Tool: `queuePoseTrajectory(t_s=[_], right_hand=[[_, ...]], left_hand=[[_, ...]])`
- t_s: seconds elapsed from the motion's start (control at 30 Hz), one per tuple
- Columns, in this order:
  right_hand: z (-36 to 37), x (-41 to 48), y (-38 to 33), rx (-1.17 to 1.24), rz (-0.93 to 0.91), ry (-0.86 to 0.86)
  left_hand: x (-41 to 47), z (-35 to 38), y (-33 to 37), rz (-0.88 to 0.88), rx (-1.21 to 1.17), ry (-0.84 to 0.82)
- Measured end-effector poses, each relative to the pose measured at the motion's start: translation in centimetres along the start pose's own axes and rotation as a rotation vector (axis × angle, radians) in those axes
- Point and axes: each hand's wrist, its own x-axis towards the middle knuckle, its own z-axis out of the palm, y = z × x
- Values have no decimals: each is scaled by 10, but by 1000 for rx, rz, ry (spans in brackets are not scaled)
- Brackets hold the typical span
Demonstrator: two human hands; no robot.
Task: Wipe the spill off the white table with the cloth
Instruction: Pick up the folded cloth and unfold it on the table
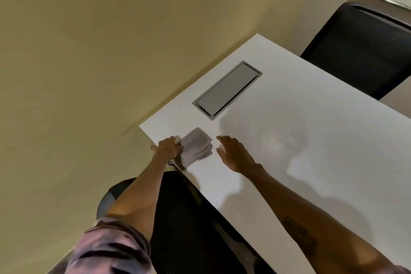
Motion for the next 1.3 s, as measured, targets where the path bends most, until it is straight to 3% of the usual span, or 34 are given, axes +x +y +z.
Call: queuePoseTrajectory(t_s=[0.2,0.47,0.6,0.93,1.1,1.3], right_hand=[[4,-3,6,18,66,-74],[8,-7,11,129,117,-81],[3,-8,17,202,187,-61],[-30,-36,33,400,377,110],[-52,-71,58,1014,606,255],[-76,-119,98,1327,834,458]], left_hand=[[2,9,-2,46,7,-21],[3,11,2,-17,-190,-67],[0,2,13,43,-140,1],[-34,-16,112,581,397,325],[-65,5,167,778,494,419],[-117,58,227,1049,476,468]])
